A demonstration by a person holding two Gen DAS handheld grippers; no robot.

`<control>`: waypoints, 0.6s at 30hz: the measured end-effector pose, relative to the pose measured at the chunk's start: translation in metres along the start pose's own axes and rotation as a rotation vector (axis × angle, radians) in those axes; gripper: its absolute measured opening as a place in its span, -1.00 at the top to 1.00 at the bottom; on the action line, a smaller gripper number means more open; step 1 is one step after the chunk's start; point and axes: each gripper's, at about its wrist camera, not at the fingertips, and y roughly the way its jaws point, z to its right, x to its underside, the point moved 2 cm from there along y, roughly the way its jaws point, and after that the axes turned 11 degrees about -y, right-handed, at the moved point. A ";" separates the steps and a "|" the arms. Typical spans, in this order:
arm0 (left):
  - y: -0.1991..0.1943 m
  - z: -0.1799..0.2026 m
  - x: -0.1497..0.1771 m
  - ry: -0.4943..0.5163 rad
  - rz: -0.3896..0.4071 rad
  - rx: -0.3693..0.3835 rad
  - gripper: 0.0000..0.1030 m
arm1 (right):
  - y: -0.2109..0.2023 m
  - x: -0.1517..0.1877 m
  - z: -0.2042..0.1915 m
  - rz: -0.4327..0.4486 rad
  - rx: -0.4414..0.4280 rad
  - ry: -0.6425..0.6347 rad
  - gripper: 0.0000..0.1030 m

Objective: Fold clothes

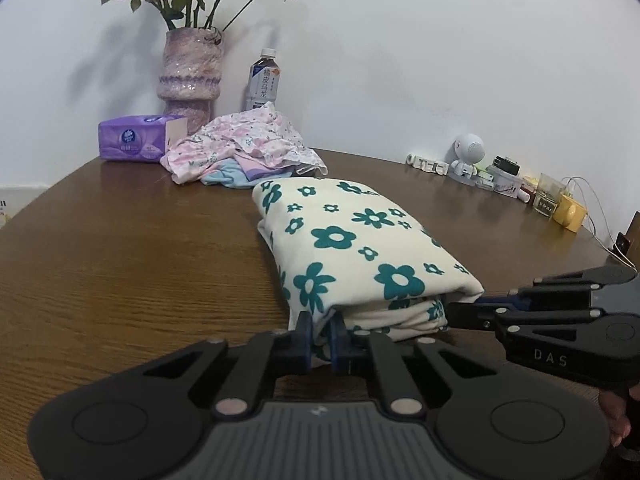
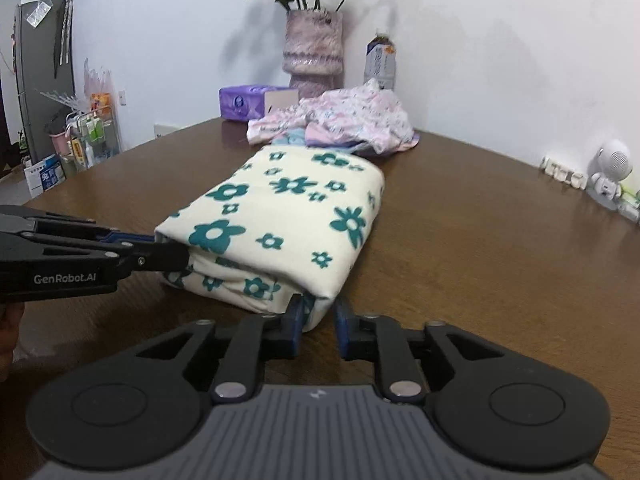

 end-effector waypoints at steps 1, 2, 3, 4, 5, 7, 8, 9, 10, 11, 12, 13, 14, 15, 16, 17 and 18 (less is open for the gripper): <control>0.000 -0.001 0.000 -0.006 -0.001 0.002 0.86 | 0.000 0.000 -0.002 -0.001 -0.002 -0.009 0.93; 0.000 -0.002 -0.001 -0.012 -0.001 0.003 0.83 | -0.001 0.000 -0.004 0.002 0.003 -0.018 0.93; -0.001 -0.002 -0.001 -0.017 -0.002 0.004 0.80 | -0.003 0.000 -0.004 0.005 0.008 -0.023 0.93; -0.002 -0.001 -0.002 -0.015 0.002 0.002 0.69 | -0.005 0.000 -0.005 0.008 0.011 -0.027 0.90; -0.004 0.000 -0.002 -0.009 0.010 -0.001 0.67 | -0.005 0.000 -0.004 0.011 0.013 -0.023 0.87; -0.005 0.002 -0.003 0.008 0.020 -0.001 0.67 | -0.007 -0.001 -0.002 0.017 0.019 -0.014 0.83; -0.005 0.003 -0.002 0.018 0.020 -0.002 0.67 | -0.006 -0.001 -0.001 0.013 0.022 -0.007 0.83; -0.003 0.004 -0.002 0.029 0.017 -0.004 0.71 | -0.004 -0.001 0.000 0.008 0.024 -0.002 0.82; -0.002 0.004 -0.001 0.034 0.014 -0.008 0.81 | -0.003 -0.001 -0.001 0.006 0.025 -0.002 0.82; -0.001 0.004 -0.001 0.032 0.010 -0.010 0.86 | -0.002 -0.001 -0.001 0.003 0.025 -0.002 0.83; 0.000 0.003 -0.001 0.031 0.006 -0.011 0.87 | -0.001 -0.001 -0.002 0.002 0.023 -0.006 0.87; 0.001 0.003 0.000 0.032 0.004 -0.011 0.88 | -0.001 -0.001 -0.003 0.002 0.022 -0.011 0.95; 0.001 0.003 0.000 0.034 0.004 -0.010 0.88 | -0.001 -0.001 -0.004 0.003 0.021 -0.017 0.96; 0.001 0.003 0.000 0.034 0.005 -0.009 0.88 | 0.000 -0.001 -0.004 0.000 0.020 -0.018 0.96; 0.001 0.003 -0.001 0.033 0.005 -0.008 0.86 | 0.000 0.000 -0.004 -0.002 0.019 -0.019 0.96; 0.000 0.003 -0.001 0.030 0.004 -0.009 0.78 | 0.000 0.000 -0.004 -0.002 0.018 -0.015 0.96; -0.001 0.003 -0.002 0.025 0.005 -0.014 0.72 | -0.001 0.000 -0.003 0.000 0.018 -0.010 0.94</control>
